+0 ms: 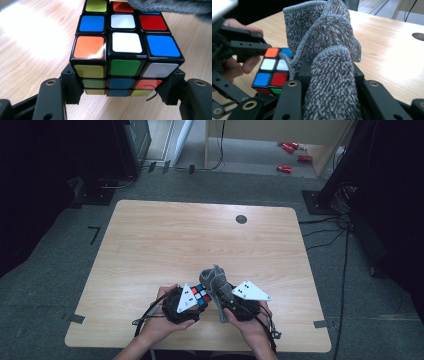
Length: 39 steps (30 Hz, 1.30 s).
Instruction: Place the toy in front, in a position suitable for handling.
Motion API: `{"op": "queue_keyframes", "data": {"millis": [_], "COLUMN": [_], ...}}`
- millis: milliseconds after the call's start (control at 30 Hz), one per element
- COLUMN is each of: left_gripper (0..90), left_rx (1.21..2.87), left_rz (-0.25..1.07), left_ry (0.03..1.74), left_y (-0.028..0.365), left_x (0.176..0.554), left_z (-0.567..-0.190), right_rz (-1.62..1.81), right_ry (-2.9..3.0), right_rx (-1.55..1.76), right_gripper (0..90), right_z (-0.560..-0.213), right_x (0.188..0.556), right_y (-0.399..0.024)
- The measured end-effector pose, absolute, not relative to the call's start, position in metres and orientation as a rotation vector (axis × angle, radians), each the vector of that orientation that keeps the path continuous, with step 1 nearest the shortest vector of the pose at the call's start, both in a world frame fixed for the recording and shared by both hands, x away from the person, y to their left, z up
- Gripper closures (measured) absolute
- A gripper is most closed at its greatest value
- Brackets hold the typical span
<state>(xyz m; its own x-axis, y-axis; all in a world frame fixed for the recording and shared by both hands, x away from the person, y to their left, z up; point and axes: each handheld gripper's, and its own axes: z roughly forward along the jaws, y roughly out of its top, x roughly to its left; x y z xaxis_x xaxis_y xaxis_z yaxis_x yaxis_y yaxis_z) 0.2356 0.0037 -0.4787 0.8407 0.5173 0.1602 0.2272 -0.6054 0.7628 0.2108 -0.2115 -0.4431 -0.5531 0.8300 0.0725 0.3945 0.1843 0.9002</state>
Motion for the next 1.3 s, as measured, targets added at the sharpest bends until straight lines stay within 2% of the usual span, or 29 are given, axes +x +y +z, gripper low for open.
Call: {"op": "queue_keyframes", "data": {"millis": [167,333,667,800,1033,1300], "left_gripper": [34.6,34.7,34.6,34.6,34.6,34.6], "left_rx": [2.248,2.252,2.228,2.231,2.237,2.236], "left_rz": [0.474,0.500,0.489,0.487,0.500,0.495], "left_ry": [0.526,0.501,0.518,0.525,0.494,0.486], "left_y": [0.000,-0.002,0.003,0.003,-0.001,-0.001], "left_x": [0.234,0.230,0.233,0.234,0.229,0.229], "left_z": [-0.481,-0.480,-0.478,-0.479,-0.479,-0.478], "right_rz": [1.438,1.377,1.288,1.345,1.371,1.337], "right_ry": [2.062,2.124,2.007,2.013,2.133,2.060], "right_rx": [1.079,1.039,1.228,1.176,1.007,1.122], "right_gripper": [65.5,65.0,65.1,64.7,63.5,63.3], "right_z": [-0.435,-0.445,-0.446,-0.439,-0.440,-0.444], "right_x": [0.200,0.198,0.212,0.207,0.194,0.206], "right_y": [-0.196,-0.179,-0.214,-0.210,-0.178,-0.199]}}
